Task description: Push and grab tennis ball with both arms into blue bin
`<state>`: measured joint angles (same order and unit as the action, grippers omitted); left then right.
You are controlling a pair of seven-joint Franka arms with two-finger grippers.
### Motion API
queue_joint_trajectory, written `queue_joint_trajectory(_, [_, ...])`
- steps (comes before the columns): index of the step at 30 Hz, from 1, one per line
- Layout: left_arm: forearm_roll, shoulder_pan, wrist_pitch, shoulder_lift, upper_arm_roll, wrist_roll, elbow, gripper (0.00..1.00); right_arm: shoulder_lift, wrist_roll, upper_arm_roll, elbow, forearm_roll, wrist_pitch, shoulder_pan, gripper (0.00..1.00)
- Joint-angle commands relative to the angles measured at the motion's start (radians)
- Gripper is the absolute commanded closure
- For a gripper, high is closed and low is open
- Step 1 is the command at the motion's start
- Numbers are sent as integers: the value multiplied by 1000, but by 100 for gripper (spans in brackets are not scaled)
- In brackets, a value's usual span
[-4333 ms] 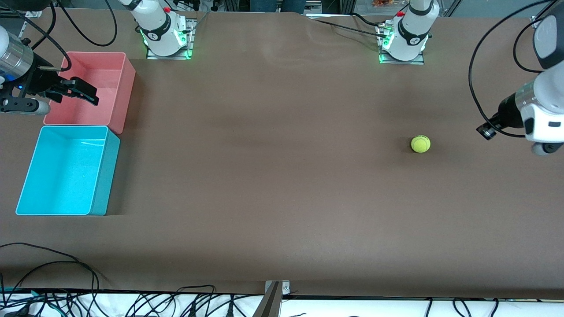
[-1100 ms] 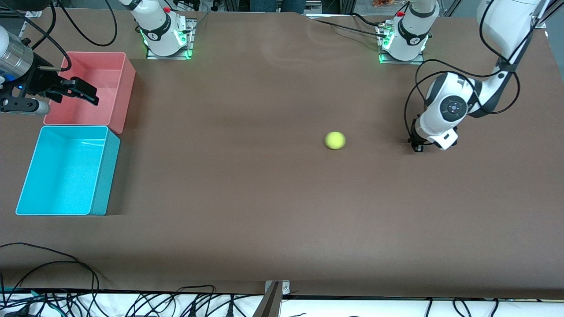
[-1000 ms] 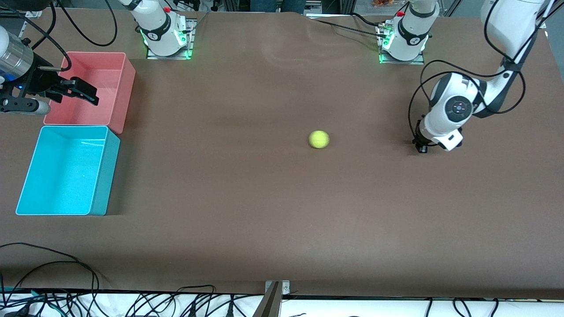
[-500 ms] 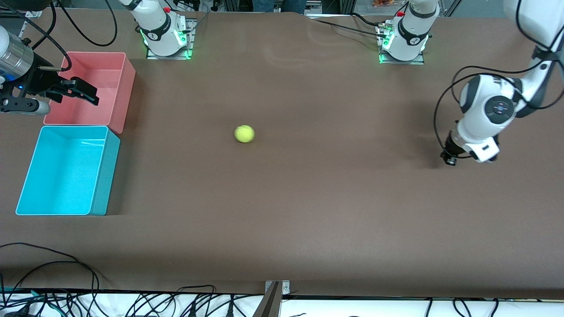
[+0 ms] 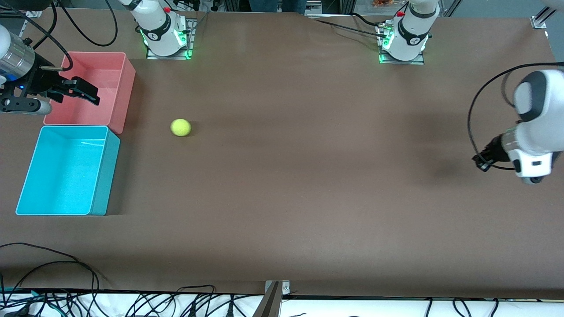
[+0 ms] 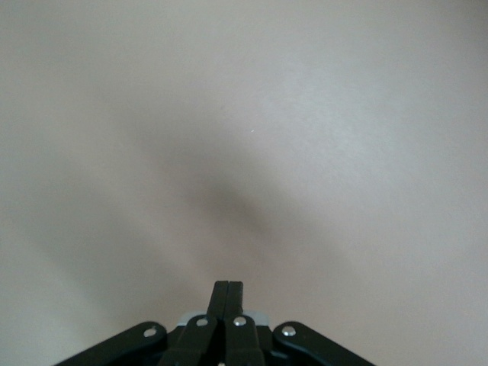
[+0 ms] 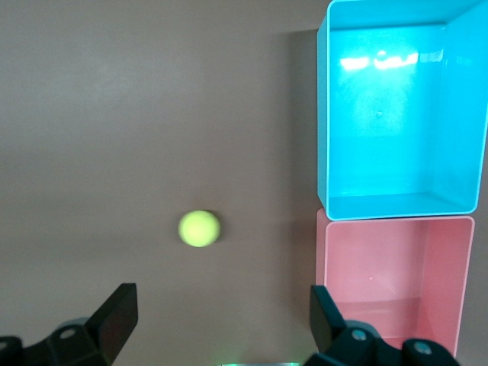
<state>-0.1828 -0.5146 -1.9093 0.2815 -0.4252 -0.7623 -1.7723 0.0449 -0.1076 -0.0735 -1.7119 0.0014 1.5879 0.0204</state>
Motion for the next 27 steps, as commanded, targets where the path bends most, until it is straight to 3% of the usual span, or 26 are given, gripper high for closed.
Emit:
queue_joint_trajectory(1, [42, 4, 154, 15, -10, 230, 149, 86, -11, 0, -2, 28, -4, -22, -16, 0])
queue_joint_trajectory(7, [46, 5, 217, 5, -55, 376, 212, 74, -14, -4, -2, 26, -14, -22, -40, 0])
queue_joint_trajectory(9, [40, 5, 243, 4, -69, 377, 232, 64, -20, -4, -2, 22, -14, -23, -40, 0])
queue_joint_trajectory(10, [40, 5, 256, 4, -73, 379, 243, 49, -20, -4, -2, 20, -12, -26, -40, 0])
queue_joint_trajectory(12, [42, 7, 265, 4, -86, 376, 264, 0, -23, -9, -2, 18, -12, -40, -40, 0])
queue_joint_trajectory(21, [45, 11, 289, 2, -136, 377, 347, 0, -80, 0, -2, 5, -14, -77, -53, 0])
queue_joint_trajectory(27, [45, 15, 288, 4, -165, 385, 402, 0, -99, 14, 3, -60, -18, -66, -48, 0])
